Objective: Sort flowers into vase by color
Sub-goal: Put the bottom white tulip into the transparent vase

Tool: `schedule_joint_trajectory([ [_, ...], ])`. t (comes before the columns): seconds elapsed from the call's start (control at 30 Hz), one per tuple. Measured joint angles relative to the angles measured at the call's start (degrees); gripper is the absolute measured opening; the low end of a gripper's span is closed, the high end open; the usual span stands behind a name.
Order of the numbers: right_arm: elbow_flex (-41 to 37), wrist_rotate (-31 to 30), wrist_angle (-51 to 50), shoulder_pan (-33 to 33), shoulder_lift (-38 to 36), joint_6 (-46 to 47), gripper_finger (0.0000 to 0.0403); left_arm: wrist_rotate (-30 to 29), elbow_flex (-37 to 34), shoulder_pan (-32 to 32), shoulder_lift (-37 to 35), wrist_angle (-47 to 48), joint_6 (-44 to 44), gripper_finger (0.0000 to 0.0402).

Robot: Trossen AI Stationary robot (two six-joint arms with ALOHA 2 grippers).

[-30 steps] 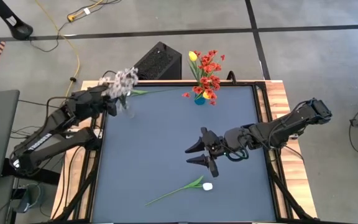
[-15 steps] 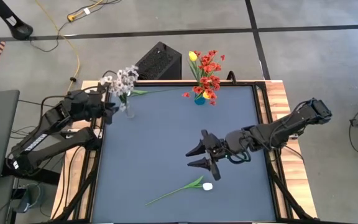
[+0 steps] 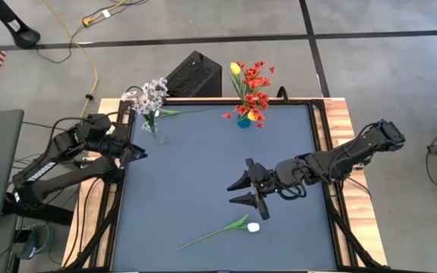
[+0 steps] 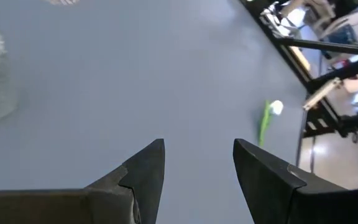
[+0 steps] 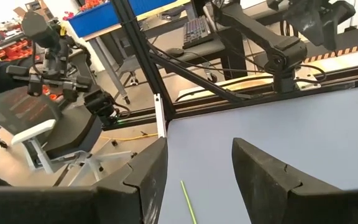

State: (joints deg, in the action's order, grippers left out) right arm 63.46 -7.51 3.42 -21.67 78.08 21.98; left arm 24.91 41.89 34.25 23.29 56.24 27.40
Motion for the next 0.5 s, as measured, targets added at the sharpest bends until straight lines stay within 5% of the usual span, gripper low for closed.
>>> schedule_joint_trajectory([
  [0.27,0.0,0.0,-0.01,0.0,0.0,-0.97,0.0205,-7.42,0.0,-13.91,1.96,-9.74,7.7,0.0178],
  [0.5,0.0,0.0,-0.05,0.0,0.0,-1.47,0.0205,-17.9,0.0,-31.82,10.4,-15.47,10.56,0.0178],
])
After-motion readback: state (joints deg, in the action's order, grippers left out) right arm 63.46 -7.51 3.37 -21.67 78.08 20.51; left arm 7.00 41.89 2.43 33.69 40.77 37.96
